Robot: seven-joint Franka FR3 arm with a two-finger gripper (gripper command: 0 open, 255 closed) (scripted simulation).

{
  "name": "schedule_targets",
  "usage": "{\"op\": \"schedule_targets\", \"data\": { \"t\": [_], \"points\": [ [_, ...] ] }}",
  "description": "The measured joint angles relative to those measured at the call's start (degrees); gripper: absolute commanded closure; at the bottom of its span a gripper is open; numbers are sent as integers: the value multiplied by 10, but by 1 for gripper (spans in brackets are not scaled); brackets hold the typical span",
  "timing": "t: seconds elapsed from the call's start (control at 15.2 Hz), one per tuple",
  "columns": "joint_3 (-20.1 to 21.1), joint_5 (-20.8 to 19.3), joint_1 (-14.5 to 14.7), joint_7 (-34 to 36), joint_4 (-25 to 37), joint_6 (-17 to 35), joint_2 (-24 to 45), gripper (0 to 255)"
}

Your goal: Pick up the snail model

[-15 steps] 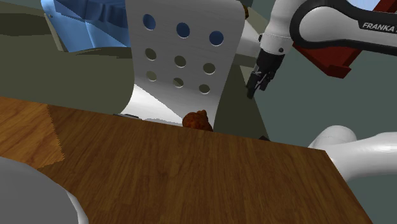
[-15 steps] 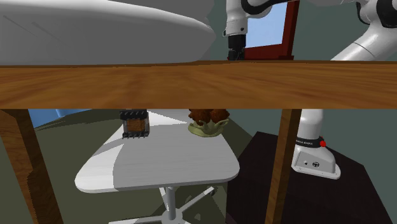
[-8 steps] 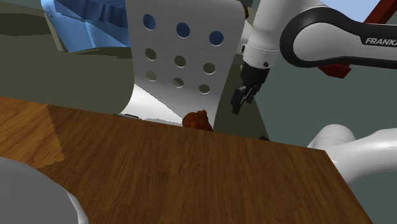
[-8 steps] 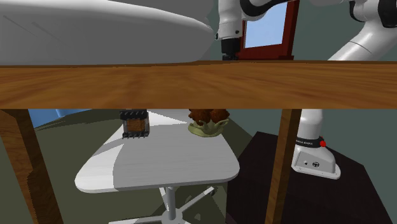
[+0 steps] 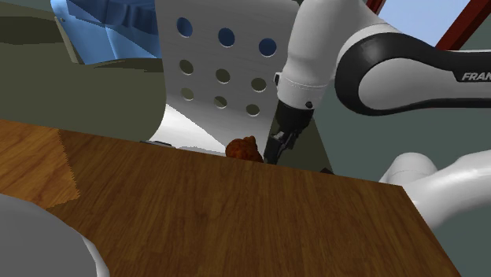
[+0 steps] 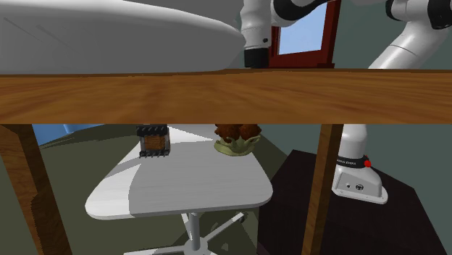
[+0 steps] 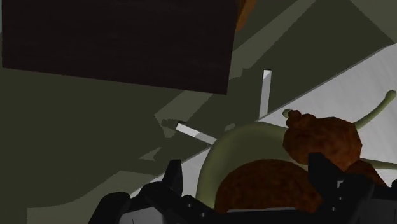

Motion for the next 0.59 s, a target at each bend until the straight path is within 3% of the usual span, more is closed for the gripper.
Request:
{"op": "schedule_targets", "data": {
  "t": [0.33, 0.59],
  "points": [
    [59, 16, 19, 41, 35, 30, 56, 0],
    [67, 13, 21, 50, 30, 56, 70, 0]
  ]
}}
